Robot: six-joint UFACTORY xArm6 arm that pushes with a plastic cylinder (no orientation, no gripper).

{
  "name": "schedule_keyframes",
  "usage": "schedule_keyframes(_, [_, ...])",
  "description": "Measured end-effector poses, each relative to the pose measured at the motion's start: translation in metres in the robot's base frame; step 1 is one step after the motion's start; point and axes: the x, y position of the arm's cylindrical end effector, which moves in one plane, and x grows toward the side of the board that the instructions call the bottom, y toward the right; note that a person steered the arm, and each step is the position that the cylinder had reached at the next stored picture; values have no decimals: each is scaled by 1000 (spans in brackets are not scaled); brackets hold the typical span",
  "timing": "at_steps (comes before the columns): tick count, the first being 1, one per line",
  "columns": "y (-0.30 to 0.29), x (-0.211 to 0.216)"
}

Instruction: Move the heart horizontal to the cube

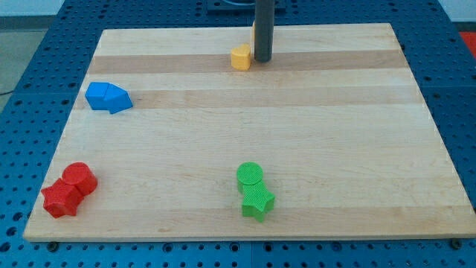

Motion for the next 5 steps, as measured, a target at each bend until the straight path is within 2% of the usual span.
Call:
schedule_keyframes(1, [-6,-27])
schedule_keyframes(2, [-32,-13])
schedule_keyframes(5, [-33,88])
